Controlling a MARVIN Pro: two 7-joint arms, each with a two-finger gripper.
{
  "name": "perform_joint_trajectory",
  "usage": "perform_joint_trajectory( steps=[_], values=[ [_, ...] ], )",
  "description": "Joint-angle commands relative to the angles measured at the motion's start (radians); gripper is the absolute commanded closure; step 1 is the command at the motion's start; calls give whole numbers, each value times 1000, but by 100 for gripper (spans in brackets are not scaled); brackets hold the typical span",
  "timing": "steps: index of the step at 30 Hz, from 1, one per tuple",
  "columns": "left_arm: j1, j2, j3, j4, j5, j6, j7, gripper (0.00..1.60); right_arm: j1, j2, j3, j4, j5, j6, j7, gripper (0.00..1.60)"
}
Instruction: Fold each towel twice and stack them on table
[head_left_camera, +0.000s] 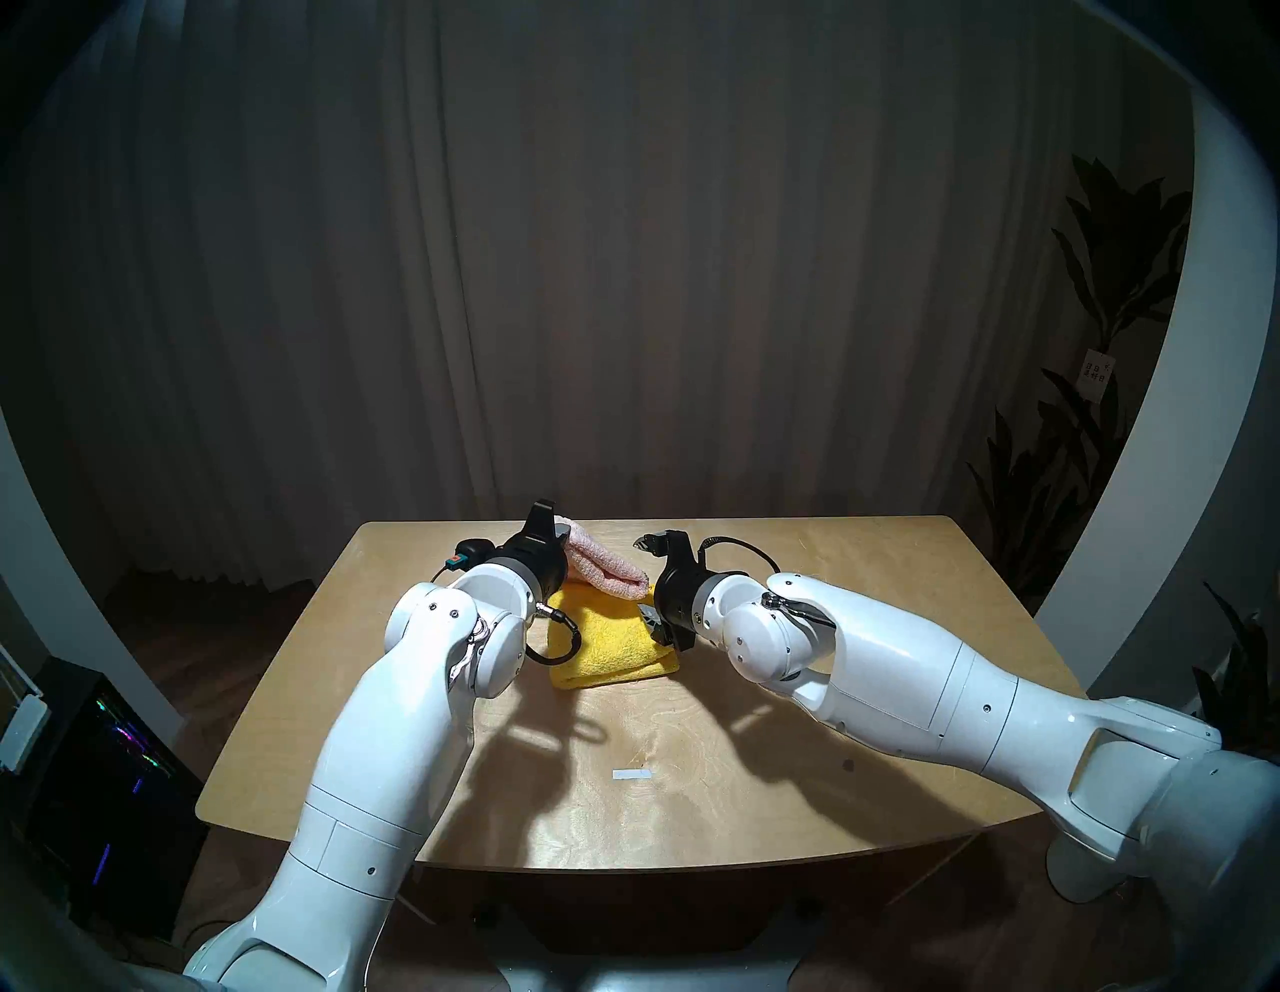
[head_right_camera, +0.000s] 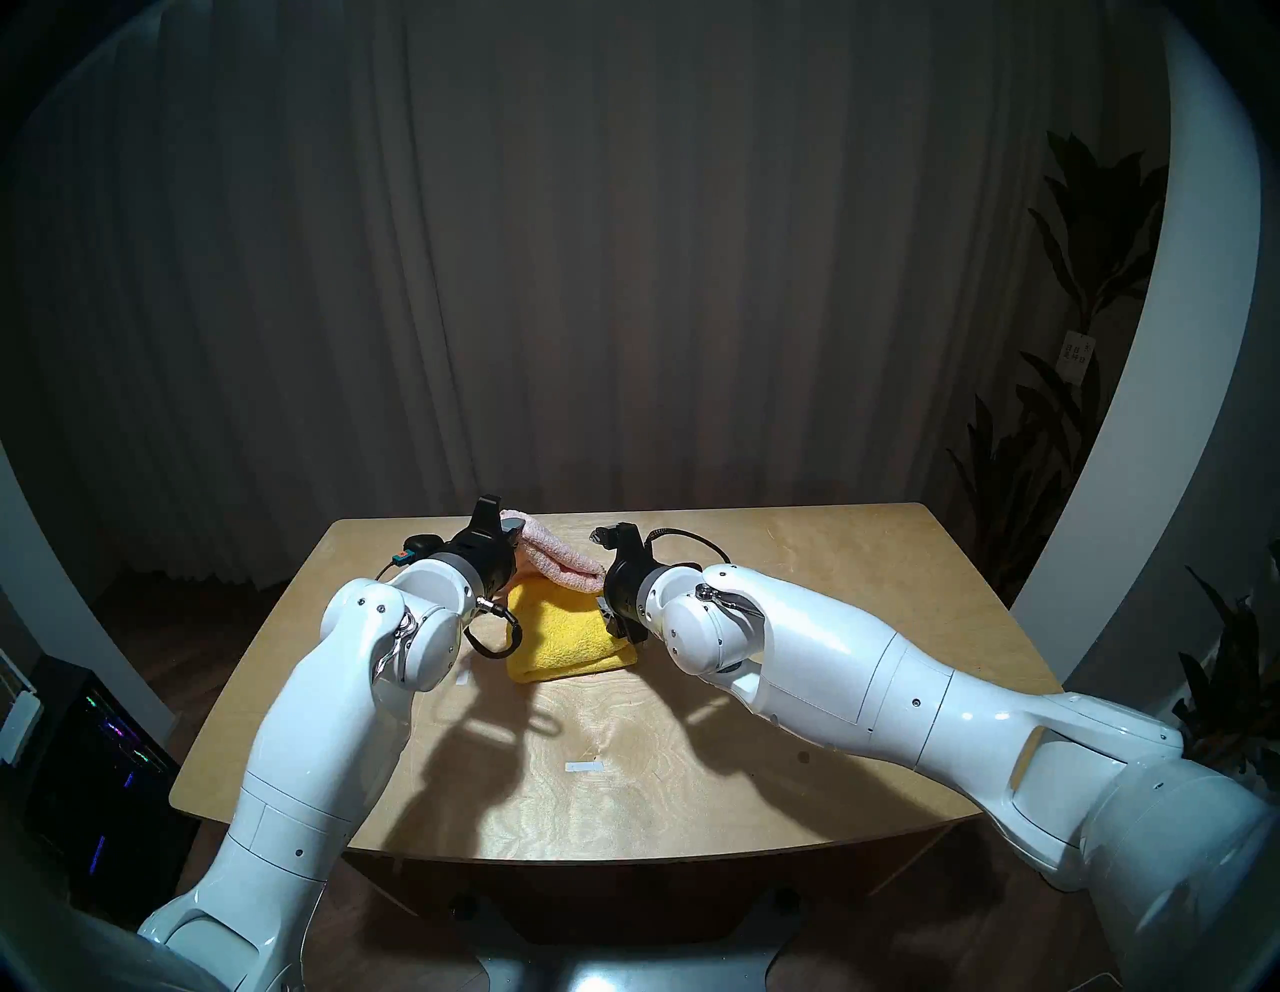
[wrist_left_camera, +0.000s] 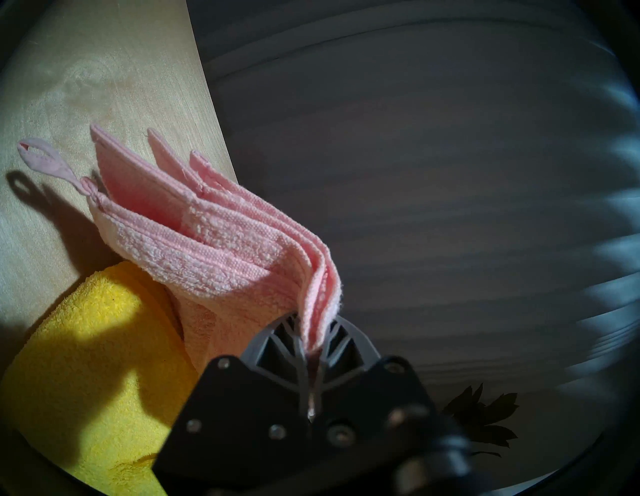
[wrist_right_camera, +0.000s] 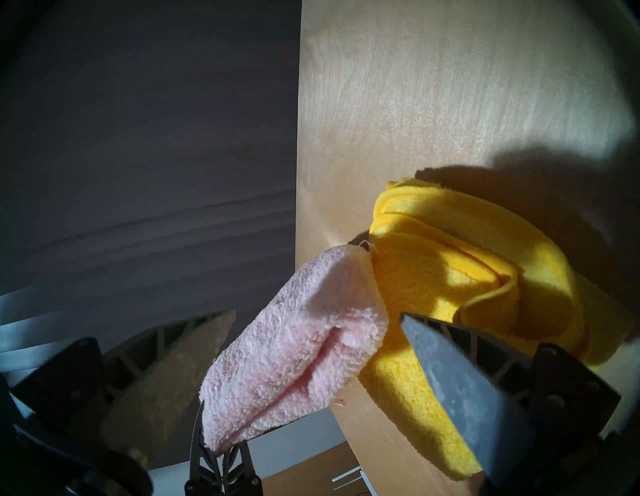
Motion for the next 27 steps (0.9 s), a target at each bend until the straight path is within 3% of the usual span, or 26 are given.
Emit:
perform_joint_trajectory(
  steps=[1, 3, 4, 6, 7, 9, 10, 11, 12, 27],
  values=[
    [-19, 3, -7, -37, -5, 9, -2, 160, 38, -93, 2, 43, -6, 7, 15, 0],
    [-14, 3, -8, -44, -8, 13, 1, 160, 41, -104, -1, 60, -8, 10, 18, 0],
    [-12, 3, -8, -46, -8, 14, 1, 160, 43, -108, -2, 66, -9, 11, 20, 10],
    [-9, 4, -10, -49, -9, 16, 3, 160, 45, -114, -3, 75, -11, 13, 23, 84],
    [-8, 5, -13, -51, -10, 16, 4, 160, 46, -115, -5, 79, -12, 11, 24, 89],
    [-6, 6, -17, -53, -10, 17, 3, 160, 45, -117, -5, 84, -15, 13, 27, 119],
    [-6, 7, -19, -53, -11, 18, 3, 160, 44, -116, -5, 86, -16, 15, 28, 141],
    [-5, 7, -20, -54, -10, 18, 3, 160, 43, -115, -5, 86, -18, 15, 30, 141],
    [-5, 8, -22, -54, -10, 19, 2, 160, 42, -113, -4, 86, -19, 16, 32, 160],
    [-4, 3, -26, -18, -8, 30, -33, 160, 39, -2, 61, -17, -39, -6, 87, 160]
  ],
)
